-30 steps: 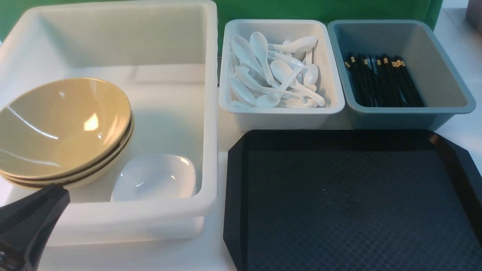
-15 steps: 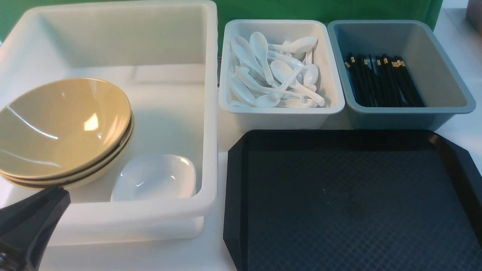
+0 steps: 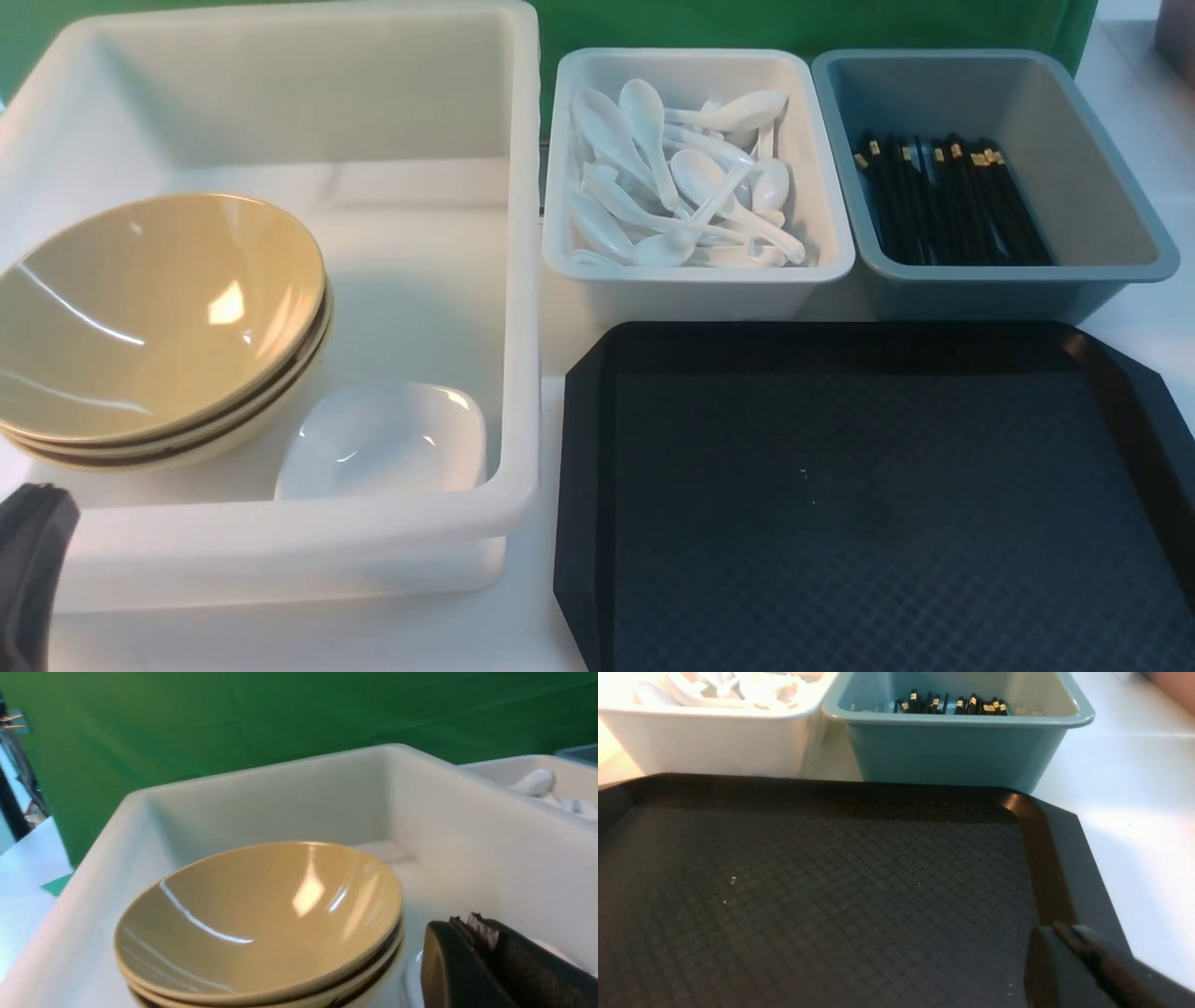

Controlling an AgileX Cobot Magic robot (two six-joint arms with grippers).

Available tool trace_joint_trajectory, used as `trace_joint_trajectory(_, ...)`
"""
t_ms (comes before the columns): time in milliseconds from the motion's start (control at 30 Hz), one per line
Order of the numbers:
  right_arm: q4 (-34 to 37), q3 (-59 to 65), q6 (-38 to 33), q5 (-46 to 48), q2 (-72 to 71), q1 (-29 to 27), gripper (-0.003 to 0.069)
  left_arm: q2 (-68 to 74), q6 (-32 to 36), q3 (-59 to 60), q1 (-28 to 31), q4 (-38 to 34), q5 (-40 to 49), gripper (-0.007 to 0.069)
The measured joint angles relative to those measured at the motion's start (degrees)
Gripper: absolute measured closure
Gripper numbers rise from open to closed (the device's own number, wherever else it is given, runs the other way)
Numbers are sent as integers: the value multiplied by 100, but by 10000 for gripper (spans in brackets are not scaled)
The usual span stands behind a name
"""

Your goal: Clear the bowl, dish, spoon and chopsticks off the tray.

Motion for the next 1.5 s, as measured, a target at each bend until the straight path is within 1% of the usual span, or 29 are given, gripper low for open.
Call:
trace_joint_trajectory(33, 0, 0, 0, 0, 0, 0, 619, -16, -296, 160, -6, 282, -141, 636)
trace_joint_trajectory(67, 0, 0, 0, 0, 0, 0, 619, -16, -296, 160, -11, 282, -141, 636)
trace_joint_trajectory(100, 0, 0, 0, 0, 0, 0, 618, -24, -932, 383, -33, 777, -284, 636)
trace_joint_trajectory(167, 0, 0, 0, 0, 0, 0, 617, -24, -1752, 457, -63, 1393, -257, 636)
trace_joint_trajectory(233, 0, 0, 0, 0, -2, -5, 615, -29, -2757, 457, -89, 2257, 82, 636)
trace_joint_trajectory(267, 0, 0, 0, 5, -2, -5, 615, -29, -3051, 457, -112, 2447, 198, 636)
trace_joint_trajectory(333, 0, 0, 6, 5, -2, -5, 615, -29, -3586, 457, -227, 2937, 699, 636)
trace_joint_trajectory(400, 0, 0, 6, 5, -2, -5, 614, -29, -3797, 451, -374, 3170, 913, 636)
trace_joint_trajectory(500, 1, 0, 10, 5, -2, -5, 614, -36, -3812, 447, -529, 3301, 958, 636)
trace_joint_trajectory(733, 6, -5, 10, 11, -2, -5, 614, -41, -3533, 447, -520, 3276, 958, 636)
trace_joint_trajectory(833, 6, -5, 10, 11, -2, -5, 614, -41, -3457, 447, -520, 3121, 899, 636)
trace_joint_trajectory(933, 6, -5, 10, 11, -2, -5, 614, -41, -3452, 447, -520, 3001, 886, 636)
trace_joint_trajectory(1500, 6, -5, 16, 11, -2, -5, 613, -41, -3421, 447, -520, 2981, 877, 636)
